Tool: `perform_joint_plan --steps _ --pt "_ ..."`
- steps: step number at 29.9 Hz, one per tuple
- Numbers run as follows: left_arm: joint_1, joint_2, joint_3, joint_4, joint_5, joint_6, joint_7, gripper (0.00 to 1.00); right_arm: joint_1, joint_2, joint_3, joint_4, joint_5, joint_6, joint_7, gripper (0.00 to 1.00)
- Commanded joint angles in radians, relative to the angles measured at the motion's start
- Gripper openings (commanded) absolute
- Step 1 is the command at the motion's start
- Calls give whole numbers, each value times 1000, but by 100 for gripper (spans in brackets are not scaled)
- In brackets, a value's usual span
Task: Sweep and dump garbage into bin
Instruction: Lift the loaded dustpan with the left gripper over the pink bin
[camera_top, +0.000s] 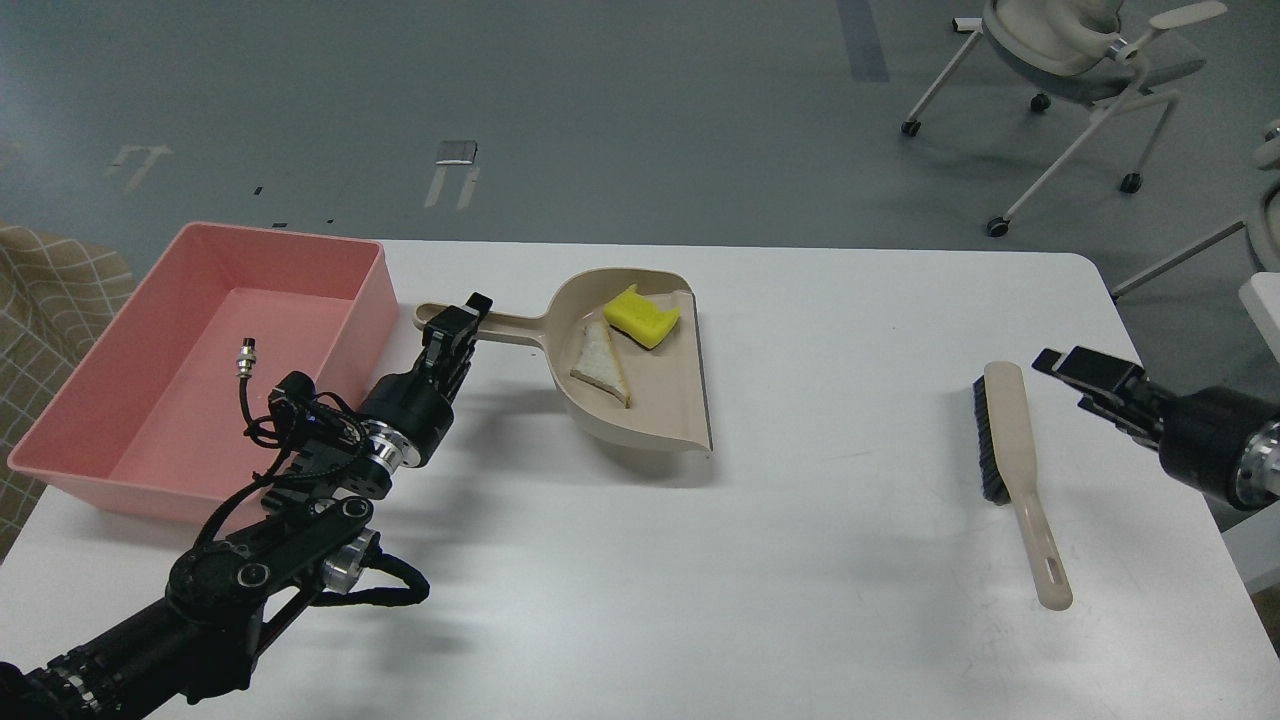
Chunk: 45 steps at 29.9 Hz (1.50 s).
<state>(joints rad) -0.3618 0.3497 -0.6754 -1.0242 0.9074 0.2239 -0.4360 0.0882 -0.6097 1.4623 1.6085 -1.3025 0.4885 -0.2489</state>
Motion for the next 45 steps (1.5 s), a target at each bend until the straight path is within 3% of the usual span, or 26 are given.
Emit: perform_joint_plan --steps 1,3,8,15,24,32,36,45 --pt "-2 28 -7 -20 -2 -3 -1 19 51 168 68 -33 2 0 0 96" --pt "-3 43 -33 -54 -11 -8 -1 19 70 333 102 -67 21 0 5 96" --pt "-3 77 -66 -106 -59 -12 -1 20 61 485 196 -113 184 0 3 96" --pt "-2 176 -72 -177 -120 -14 -1 20 71 492 205 -182 468 0 3 96" --pt "32 385 -159 -252 -242 -97 0 20 42 490 227 -199 512 0 5 96" --pt "126 543 -217 -250 -318 -179 -1 20 38 496 231 -200 543 0 7 96" --pt "193 604 -269 -240 -370 -215 -6 20 47 502 236 -202 669 0 8 96" --pt "239 706 -285 -188 -372 -253 -53 21 62 528 263 -239 703 0 10 96"
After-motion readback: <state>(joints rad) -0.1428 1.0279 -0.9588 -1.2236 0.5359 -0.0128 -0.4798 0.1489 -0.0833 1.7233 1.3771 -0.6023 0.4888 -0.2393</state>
